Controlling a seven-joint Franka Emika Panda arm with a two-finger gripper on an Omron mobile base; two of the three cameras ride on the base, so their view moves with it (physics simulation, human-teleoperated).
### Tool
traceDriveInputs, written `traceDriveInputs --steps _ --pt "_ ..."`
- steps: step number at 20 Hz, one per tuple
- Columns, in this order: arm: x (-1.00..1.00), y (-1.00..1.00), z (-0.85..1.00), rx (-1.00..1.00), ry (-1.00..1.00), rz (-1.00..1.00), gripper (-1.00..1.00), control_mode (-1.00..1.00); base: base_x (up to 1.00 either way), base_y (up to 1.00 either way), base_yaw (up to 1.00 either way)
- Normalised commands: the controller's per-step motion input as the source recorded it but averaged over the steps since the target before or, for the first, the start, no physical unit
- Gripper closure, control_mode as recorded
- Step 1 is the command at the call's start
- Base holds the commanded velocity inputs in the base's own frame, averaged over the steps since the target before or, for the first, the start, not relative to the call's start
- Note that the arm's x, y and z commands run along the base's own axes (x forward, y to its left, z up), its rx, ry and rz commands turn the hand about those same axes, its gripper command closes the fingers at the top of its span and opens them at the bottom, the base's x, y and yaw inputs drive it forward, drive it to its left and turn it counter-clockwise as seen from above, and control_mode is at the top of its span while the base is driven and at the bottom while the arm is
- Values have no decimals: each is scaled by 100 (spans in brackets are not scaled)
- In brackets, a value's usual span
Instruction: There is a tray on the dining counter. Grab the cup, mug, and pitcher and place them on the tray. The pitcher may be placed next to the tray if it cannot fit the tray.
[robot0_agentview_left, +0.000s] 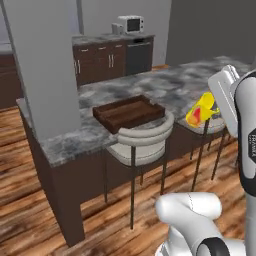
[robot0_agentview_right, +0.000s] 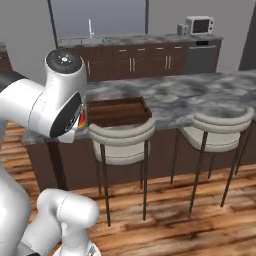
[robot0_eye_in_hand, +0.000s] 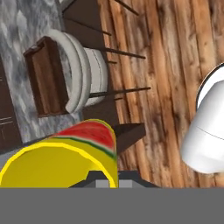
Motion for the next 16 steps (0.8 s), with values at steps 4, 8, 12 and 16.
traceDriveInputs --steps 4,8,12,16 --pt "0 0 0 0 0 0 100 100 65 -55 59" --pt "0 0 0 0 0 0 100 100 65 -56 56" --pt "0 0 0 0 0 0 100 100 56 -48 47" --pt "0 0 0 0 0 0 100 100 40 -50 26"
